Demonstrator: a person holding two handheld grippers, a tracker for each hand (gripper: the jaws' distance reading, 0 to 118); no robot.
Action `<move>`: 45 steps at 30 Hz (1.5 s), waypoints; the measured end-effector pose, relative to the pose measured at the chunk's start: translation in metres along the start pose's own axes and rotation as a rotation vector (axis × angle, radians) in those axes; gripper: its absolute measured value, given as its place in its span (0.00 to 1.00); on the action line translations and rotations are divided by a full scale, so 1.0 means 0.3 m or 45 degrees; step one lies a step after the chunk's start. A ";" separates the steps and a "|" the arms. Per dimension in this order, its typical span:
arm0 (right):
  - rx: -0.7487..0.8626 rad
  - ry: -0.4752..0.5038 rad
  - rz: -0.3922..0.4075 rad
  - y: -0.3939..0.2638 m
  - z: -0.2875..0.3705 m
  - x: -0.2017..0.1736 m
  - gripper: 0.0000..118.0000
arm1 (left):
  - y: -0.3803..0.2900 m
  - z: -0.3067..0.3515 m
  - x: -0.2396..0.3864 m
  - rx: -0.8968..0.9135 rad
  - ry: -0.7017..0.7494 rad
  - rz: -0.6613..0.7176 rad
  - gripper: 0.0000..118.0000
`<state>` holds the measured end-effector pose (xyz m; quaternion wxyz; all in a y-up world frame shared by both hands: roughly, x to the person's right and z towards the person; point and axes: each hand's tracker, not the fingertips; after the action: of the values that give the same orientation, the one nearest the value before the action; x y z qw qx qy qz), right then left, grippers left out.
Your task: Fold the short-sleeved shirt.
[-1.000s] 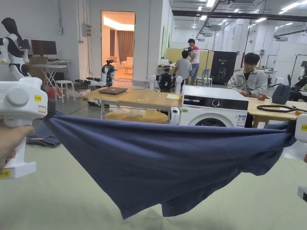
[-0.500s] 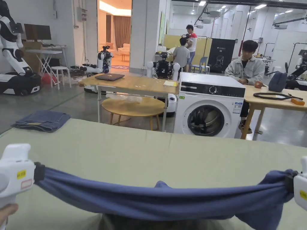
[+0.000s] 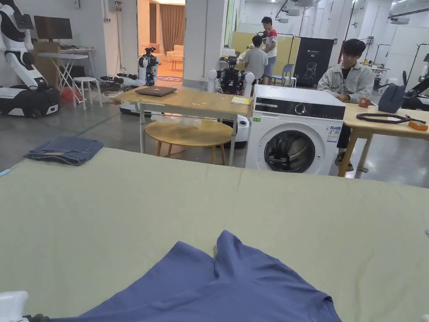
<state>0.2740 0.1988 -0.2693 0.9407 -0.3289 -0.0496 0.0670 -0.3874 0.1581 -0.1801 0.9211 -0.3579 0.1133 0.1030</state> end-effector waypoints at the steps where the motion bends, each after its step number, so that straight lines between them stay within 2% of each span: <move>1: -0.011 -0.001 -0.006 -0.014 -0.001 -0.003 0.04 | -0.008 -0.008 -0.006 -0.008 0.003 0.003 0.06; 3: -0.007 0.000 -0.010 -0.029 0.000 -0.004 0.07 | -0.025 -0.024 -0.028 0.004 0.032 0.015 0.11; 4: 0.000 0.003 -0.012 -0.032 0.007 -0.007 0.10 | -0.024 -0.017 -0.038 0.020 0.022 0.038 0.17; 7: 0.057 -0.001 -0.040 -0.030 0.007 -0.006 0.57 | -0.022 0.024 -0.037 0.101 0.051 0.079 0.40; 8: 0.085 0.006 -0.051 -0.026 0.027 -0.022 0.63 | -0.018 0.041 -0.032 0.132 0.063 0.086 0.45; 12: 0.196 0.073 -0.110 0.010 0.088 -0.104 0.63 | 0.001 0.128 0.037 0.190 0.017 0.103 0.45; 14: 0.255 0.129 -0.148 0.030 0.139 -0.184 0.63 | 0.016 0.138 0.106 0.209 -0.010 0.070 0.45; 19: 0.399 0.183 -0.125 0.045 0.159 -0.352 0.63 | 0.041 0.171 0.345 0.357 -0.047 -0.123 0.44; 21: 0.429 0.207 -0.135 0.053 0.170 -0.405 0.62 | 0.050 0.176 0.415 0.420 -0.077 -0.154 0.40; 22: 0.454 0.214 -0.137 0.057 0.179 -0.433 0.58 | 0.057 0.176 0.450 0.427 -0.082 -0.154 0.32; 23: 0.467 0.212 -0.132 0.061 0.187 -0.454 0.42 | 0.062 0.198 0.495 0.432 -0.077 -0.160 0.20; 25: 0.494 0.213 -0.119 0.067 0.192 -0.492 0.06 | 0.067 0.207 0.552 0.473 -0.078 -0.176 0.09; 27: 0.505 0.226 -0.137 0.073 0.206 -0.509 0.00 | 0.074 0.199 0.583 0.494 -0.087 -0.201 0.01; 31: 0.547 0.255 -0.155 0.081 0.222 -0.516 0.00 | 0.081 0.225 0.640 0.511 -0.072 -0.245 0.00; 33: 0.548 0.255 -0.133 0.089 0.227 -0.527 0.00 | 0.084 0.230 0.654 0.492 -0.064 -0.256 0.00; 37: 0.519 0.268 -0.099 0.097 0.218 -0.534 0.00 | 0.104 0.239 0.606 0.336 -0.062 -0.221 0.00; 45: 0.435 0.286 -0.067 0.094 0.148 -0.549 0.00 | 0.156 0.120 0.245 0.020 0.044 -0.075 0.00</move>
<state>0.1030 0.2216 -0.2604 0.9838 -0.1685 0.0591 0.0129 -0.3252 0.2243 -0.2048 0.9245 -0.3555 0.1193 0.0690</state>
